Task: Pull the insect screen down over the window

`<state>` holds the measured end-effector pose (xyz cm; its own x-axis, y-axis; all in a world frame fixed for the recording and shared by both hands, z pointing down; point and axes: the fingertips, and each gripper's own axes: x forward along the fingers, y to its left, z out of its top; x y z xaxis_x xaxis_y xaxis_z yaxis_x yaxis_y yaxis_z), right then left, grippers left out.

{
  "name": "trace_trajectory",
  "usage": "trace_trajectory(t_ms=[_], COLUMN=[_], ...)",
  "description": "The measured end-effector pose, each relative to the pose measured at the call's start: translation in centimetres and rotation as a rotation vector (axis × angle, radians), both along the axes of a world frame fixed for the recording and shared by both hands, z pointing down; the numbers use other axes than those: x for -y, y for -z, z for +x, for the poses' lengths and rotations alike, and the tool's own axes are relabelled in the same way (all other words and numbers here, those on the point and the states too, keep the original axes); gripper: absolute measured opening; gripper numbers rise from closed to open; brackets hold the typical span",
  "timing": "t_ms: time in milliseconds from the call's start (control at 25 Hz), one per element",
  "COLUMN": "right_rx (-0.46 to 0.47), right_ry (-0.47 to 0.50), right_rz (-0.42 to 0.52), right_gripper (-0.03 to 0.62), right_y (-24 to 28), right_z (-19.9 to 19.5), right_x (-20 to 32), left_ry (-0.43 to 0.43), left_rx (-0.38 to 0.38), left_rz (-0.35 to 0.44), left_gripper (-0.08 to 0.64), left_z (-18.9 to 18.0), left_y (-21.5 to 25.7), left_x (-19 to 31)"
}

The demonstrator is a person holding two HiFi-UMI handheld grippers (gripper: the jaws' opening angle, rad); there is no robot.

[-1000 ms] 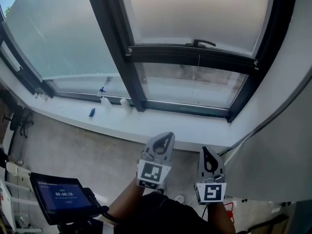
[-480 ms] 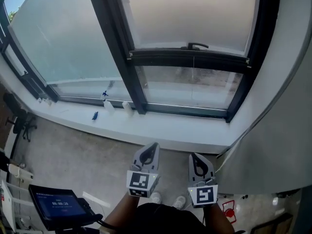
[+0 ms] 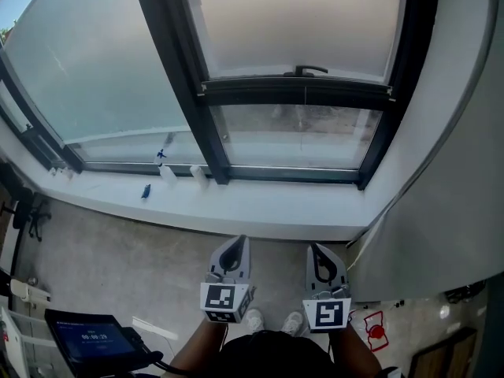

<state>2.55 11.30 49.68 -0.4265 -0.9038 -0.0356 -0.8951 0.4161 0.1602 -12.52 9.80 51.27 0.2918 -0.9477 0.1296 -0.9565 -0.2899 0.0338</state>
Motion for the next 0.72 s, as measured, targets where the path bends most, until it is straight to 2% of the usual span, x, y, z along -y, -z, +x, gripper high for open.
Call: trace_trajectory(t_ms=[400, 720], right_rx=[0.028, 0.007], right_ry=[-0.141, -0.201], right_rz=[0.000, -0.019], right_gripper=[0.003, 0.003], right_y=[-0.8, -0.9], right_z=[2.0, 3.8], right_x=[-0.4, -1.3], left_ry=[0.043, 0.013], left_rx=[-0.011, -0.012], left_rz=[0.010, 0.031], left_gripper=[0.003, 0.003], left_z=[-1.7, -0.6], left_y=[-0.8, -0.7], left_x=[-0.9, -1.0])
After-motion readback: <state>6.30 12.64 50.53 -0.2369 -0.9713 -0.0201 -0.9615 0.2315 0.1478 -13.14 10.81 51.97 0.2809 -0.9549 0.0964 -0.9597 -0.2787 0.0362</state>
